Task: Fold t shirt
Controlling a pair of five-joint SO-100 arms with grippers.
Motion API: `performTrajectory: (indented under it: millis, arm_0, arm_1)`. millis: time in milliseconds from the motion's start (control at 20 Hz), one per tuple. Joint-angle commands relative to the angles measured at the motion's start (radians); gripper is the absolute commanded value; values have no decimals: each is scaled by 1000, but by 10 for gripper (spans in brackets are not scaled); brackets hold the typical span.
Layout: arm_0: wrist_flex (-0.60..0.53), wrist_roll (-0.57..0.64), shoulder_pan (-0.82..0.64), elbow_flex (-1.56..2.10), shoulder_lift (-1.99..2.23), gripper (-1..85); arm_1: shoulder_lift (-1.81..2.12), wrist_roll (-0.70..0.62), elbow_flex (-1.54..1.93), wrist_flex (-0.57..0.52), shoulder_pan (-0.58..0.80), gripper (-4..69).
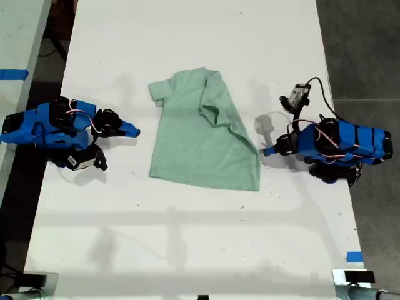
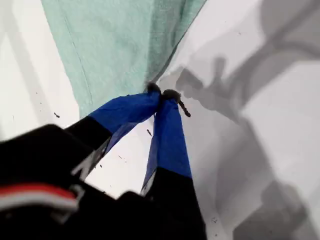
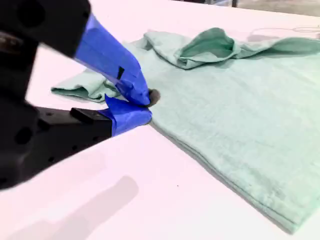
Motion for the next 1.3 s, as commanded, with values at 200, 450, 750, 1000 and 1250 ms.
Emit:
performTrajectory:
  millis: [200,450,750,1000,1250]
  arm_0:
    - [-8,77,-60,41,9,-3]
    - [-8,64,-37,41,8,-3]
    - [-8,61,-25,41,8,-3]
    - [-6,52,-35,41,2,-3]
    - [-6,44,-38,41,-2,-3]
  arm_1:
    - [12,18,52,2,-8,13]
    - [12,26,52,2,-11,13]
    - [12,31,52,2,-15,13]
    - [12,44,52,2,-18,13]
    - [12,55,52,2,-18,13]
